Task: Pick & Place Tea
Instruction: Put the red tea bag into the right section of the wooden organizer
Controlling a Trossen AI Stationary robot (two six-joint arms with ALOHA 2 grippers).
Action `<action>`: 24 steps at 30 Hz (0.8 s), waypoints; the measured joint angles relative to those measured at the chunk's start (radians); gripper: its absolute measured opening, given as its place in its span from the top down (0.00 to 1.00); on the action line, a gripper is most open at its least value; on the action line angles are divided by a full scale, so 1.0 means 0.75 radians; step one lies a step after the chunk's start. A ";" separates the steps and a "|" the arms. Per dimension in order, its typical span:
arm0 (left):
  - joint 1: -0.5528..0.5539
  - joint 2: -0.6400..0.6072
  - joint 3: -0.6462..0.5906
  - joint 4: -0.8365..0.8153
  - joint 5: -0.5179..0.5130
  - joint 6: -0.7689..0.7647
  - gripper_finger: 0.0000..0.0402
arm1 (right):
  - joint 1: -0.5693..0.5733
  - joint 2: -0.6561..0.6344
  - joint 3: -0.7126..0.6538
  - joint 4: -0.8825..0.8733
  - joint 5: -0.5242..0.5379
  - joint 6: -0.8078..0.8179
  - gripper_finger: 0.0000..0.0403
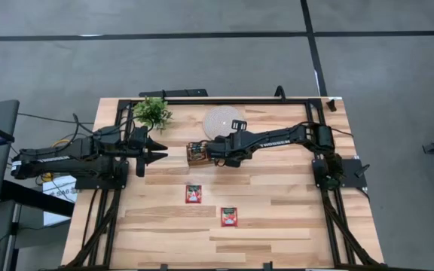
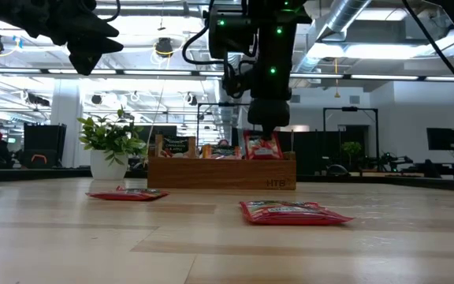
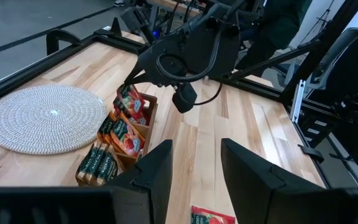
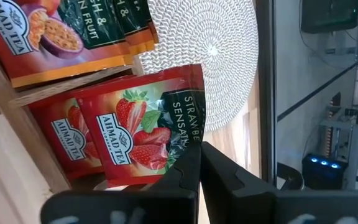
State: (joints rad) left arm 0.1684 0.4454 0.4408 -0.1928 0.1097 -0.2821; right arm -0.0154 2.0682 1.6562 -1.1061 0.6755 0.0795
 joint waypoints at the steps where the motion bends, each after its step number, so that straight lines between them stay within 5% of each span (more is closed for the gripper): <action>1: 0.000 0.000 0.000 0.000 0.000 -0.001 0.68 | 0.000 0.000 0.000 0.000 -0.006 0.000 1.00; 16: 0.000 0.000 0.000 0.000 0.000 -0.005 0.68 | -0.040 -0.001 0.000 0.000 -0.105 0.000 1.00; 24: 0.001 0.000 0.000 0.000 0.000 -0.005 0.68 | -0.044 -0.002 0.000 0.001 -0.145 -0.001 0.85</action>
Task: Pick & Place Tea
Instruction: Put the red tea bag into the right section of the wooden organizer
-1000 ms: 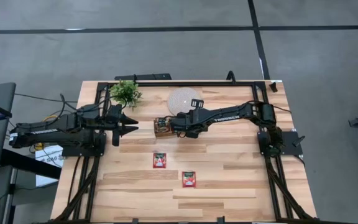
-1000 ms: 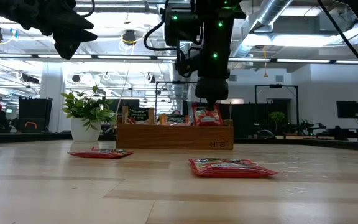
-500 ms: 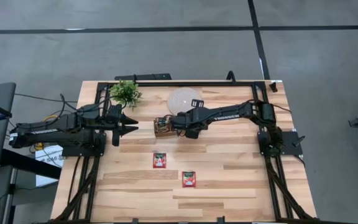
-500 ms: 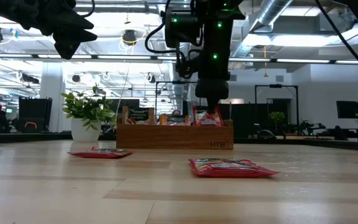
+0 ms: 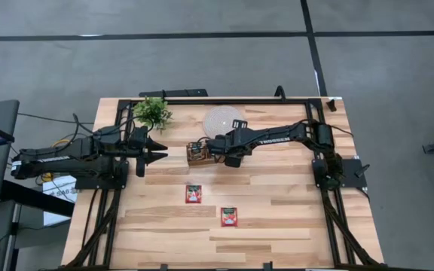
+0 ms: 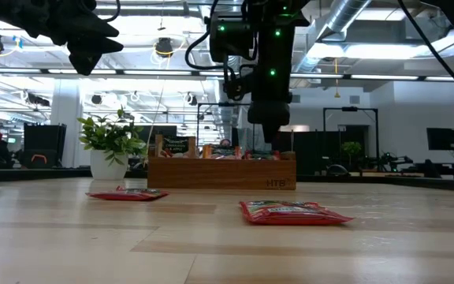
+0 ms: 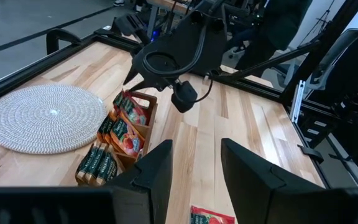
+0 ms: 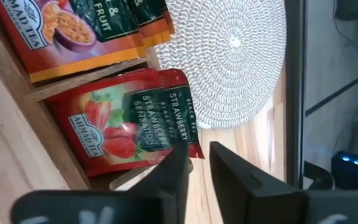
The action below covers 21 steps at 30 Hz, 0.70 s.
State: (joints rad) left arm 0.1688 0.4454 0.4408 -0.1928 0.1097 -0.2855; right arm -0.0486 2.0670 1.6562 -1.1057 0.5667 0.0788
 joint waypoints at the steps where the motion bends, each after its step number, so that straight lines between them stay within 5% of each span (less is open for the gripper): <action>1: 0.000 0.000 0.000 0.000 0.000 0.000 0.68 | 0.000 0.000 0.000 0.000 0.001 -0.001 0.83; 7: -0.001 0.000 0.000 0.000 0.000 0.000 0.68 | 0.000 0.000 0.000 0.000 0.012 -0.001 0.77; 21: 0.000 0.001 0.000 -0.012 0.000 -0.021 0.68 | 0.167 -0.094 0.094 -0.262 0.031 0.060 0.81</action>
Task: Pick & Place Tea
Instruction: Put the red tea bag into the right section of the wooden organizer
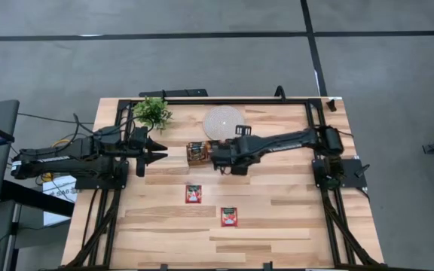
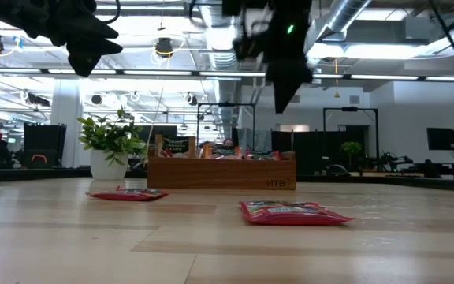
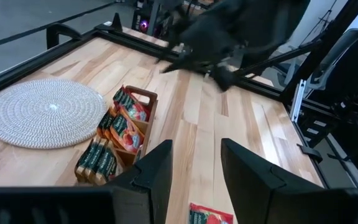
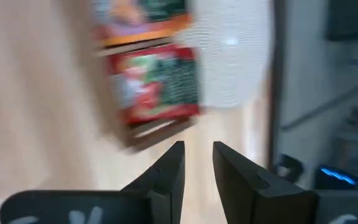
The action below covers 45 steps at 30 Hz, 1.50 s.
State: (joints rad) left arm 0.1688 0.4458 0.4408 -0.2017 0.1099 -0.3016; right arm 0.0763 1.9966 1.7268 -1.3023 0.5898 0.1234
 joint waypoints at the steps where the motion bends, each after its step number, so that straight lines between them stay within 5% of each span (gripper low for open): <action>1: -0.001 0.000 0.000 -0.005 0.000 -0.001 0.68 | 0.022 -0.022 -0.002 -0.009 -0.048 0.000 0.81; 8: -0.001 0.000 0.000 -0.025 0.000 -0.005 0.68 | 0.155 -0.151 -0.002 0.155 -0.659 0.020 0.81; 11: -0.001 0.001 0.000 -0.030 0.000 -0.007 0.68 | 0.212 -0.155 -0.002 0.272 -0.781 0.112 0.81; 21: -0.001 0.001 0.000 -0.055 0.046 -0.008 0.68 | 0.325 -0.008 -0.004 0.357 -0.798 0.265 0.79; 32: -0.001 0.000 0.000 -0.062 0.083 -0.007 0.68 | 0.349 0.094 0.000 0.441 -0.827 0.283 0.59; 45: -0.001 0.000 0.000 -0.087 0.086 -0.003 0.68 | 0.331 0.256 0.001 0.485 -0.892 0.291 0.63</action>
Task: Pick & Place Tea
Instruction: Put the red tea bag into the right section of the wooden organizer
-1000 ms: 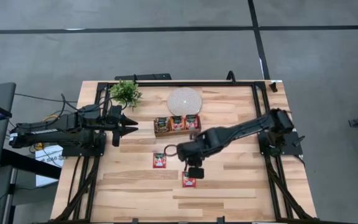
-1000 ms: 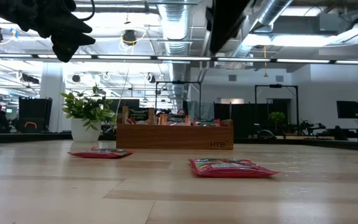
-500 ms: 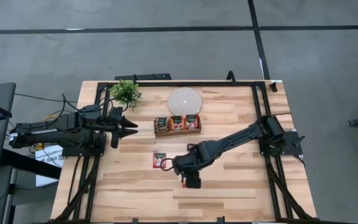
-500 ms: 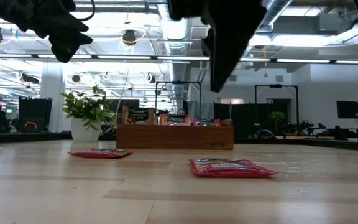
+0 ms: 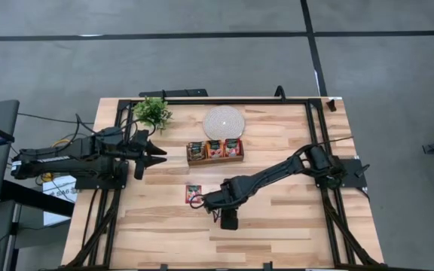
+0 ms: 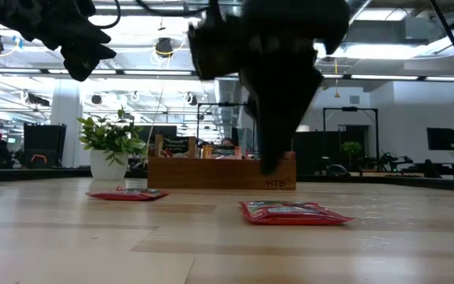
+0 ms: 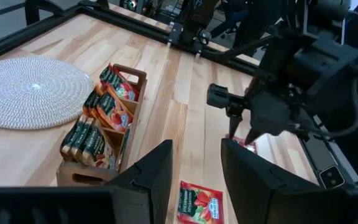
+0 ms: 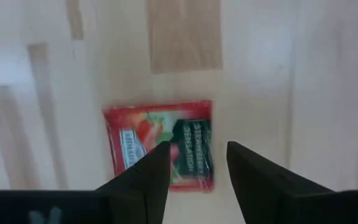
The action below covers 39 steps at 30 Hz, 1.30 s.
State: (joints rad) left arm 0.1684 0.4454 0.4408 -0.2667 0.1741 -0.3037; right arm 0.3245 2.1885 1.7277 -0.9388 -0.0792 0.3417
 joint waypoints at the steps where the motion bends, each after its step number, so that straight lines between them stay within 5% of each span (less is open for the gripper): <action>1: 0.000 0.000 0.000 -0.003 0.000 0.005 0.68 | -0.003 0.007 -0.002 -0.014 0.000 -0.002 0.63; 15: 0.000 0.000 0.000 -0.022 0.004 0.004 0.68 | -0.012 0.094 0.000 -0.028 -0.040 -0.002 0.66; 33: 0.000 0.000 0.000 -0.021 0.004 0.004 0.68 | -0.040 0.084 -0.003 -0.055 -0.061 0.034 0.97; 39: 0.000 0.000 0.000 -0.021 0.004 0.004 0.68 | -0.033 0.076 0.104 -0.252 0.110 0.022 0.99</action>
State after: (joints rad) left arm 0.1684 0.4454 0.4408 -0.2825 0.1768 -0.3004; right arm 0.3000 2.2452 1.8059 -1.1278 0.0031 0.3585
